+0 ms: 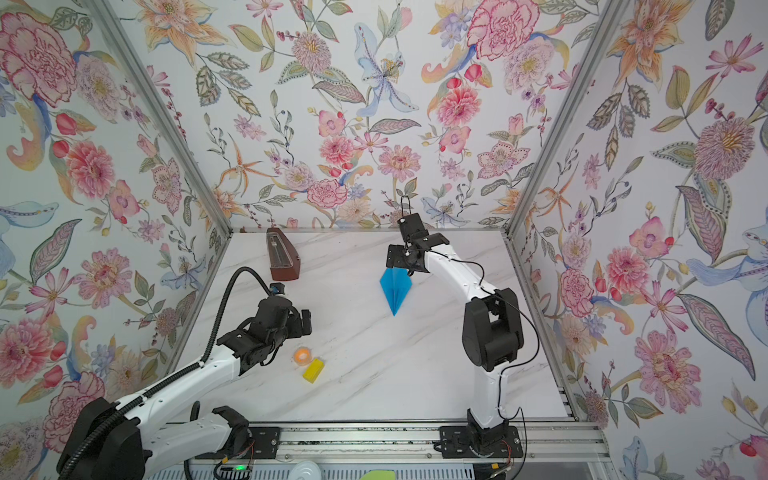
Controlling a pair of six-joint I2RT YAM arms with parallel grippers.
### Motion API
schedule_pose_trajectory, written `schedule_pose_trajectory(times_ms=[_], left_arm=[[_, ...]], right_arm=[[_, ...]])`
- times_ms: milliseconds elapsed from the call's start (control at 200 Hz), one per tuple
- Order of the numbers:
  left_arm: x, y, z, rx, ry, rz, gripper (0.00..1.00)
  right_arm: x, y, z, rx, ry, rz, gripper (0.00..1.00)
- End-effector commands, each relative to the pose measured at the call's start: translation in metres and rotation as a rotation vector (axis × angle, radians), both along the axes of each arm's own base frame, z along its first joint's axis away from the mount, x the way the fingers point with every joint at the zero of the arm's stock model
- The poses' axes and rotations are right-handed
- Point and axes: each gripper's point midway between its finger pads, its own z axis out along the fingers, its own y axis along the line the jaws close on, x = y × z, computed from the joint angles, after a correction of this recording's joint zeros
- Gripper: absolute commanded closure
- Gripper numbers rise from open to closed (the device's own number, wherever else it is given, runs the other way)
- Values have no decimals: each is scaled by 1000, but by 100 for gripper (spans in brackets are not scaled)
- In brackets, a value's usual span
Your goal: Fold a paper plane with a square sheet of paper (fold left side to right side)
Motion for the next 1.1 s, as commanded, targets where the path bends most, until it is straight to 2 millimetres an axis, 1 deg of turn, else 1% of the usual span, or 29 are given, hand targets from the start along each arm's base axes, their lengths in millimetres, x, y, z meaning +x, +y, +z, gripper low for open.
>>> schedule_pose_trajectory(times_ms=[0,70,85,160,180,190,245,310,350,420,440,510,555,606,681,726,771,791,801,846,861,876,906,936,966,981,1006,1061,1096], left_arm=[[17,45,22,243,-101,136,1],[23,63,22,327,-136,189,1],[24,68,22,342,-144,202,1],[31,84,20,375,-152,224,1],[33,87,22,386,-164,230,1],[34,89,21,396,-164,227,1],[39,94,21,443,-202,209,1],[42,105,18,453,-259,220,1],[43,113,12,425,-280,218,1],[47,120,4,353,-335,201,1],[48,122,5,346,-363,194,1],[53,128,11,312,-410,203,1],[55,129,18,281,-469,198,1],[59,127,24,248,-523,174,1],[64,125,23,195,-567,155,1],[67,124,16,188,-568,139,1],[70,123,7,188,-562,129,1],[72,120,10,187,-585,114,1],[73,120,3,192,-574,107,1],[73,117,-2,185,-552,88,1],[72,117,-11,184,-511,79,1],[73,116,-3,181,-522,78,1],[77,116,-5,184,-498,76,1],[80,116,-2,184,-508,76,1],[77,116,0,186,-530,78,1],[76,116,-1,186,-533,76,1],[75,115,4,188,-559,73,1],[75,112,-1,185,-540,57,1],[77,112,1,183,-541,57,1]], right_arm=[[-17,-46,-19,-105,1,4,1],[-23,-81,-21,-141,-60,-56,1],[-26,-88,-24,-151,-67,-69,1],[-37,-135,-33,-206,-113,-162,2],[-42,-146,-40,-222,-112,-182,2],[-42,-152,-38,-224,-128,-195,2],[-53,-178,-53,-244,-146,-243,2],[-62,-200,-68,-275,-186,-250,1],[-68,-210,-77,-320,-222,-248,1],[-76,-222,-86,-381,-308,-261,1],[-78,-225,-88,-387,-326,-273,1],[-79,-231,-81,-374,-394,-306,1],[-77,-227,-76,-345,-449,-304,1],[-74,-220,-63,-301,-544,-292,1],[-71,-211,-55,-245,-621,-264,1],[-70,-208,-57,-240,-639,-240,1],[-70,-210,-59,-240,-666,-253,1],[-69,-213,-59,-237,-674,-269,1],[-70,-215,-60,-233,-672,-276,1],[-70,-218,-63,-211,-655,-281,1],[-70,-218,-64,-202,-653,-277,1],[-70,-219,-65,-195,-651,-277,1],[-69,-219,-66,-174,-657,-270,1],[-71,-219,-68,-158,-657,-261,1],[-74,-219,-71,-153,-664,-256,1],[-75,-219,-70,-155,-685,-258,1],[-76,-220,-67,-165,-715,-269,1],[-78,-227,-70,-187,-680,-318,1],[-78,-228,-70,-186,-679,-322,1]])
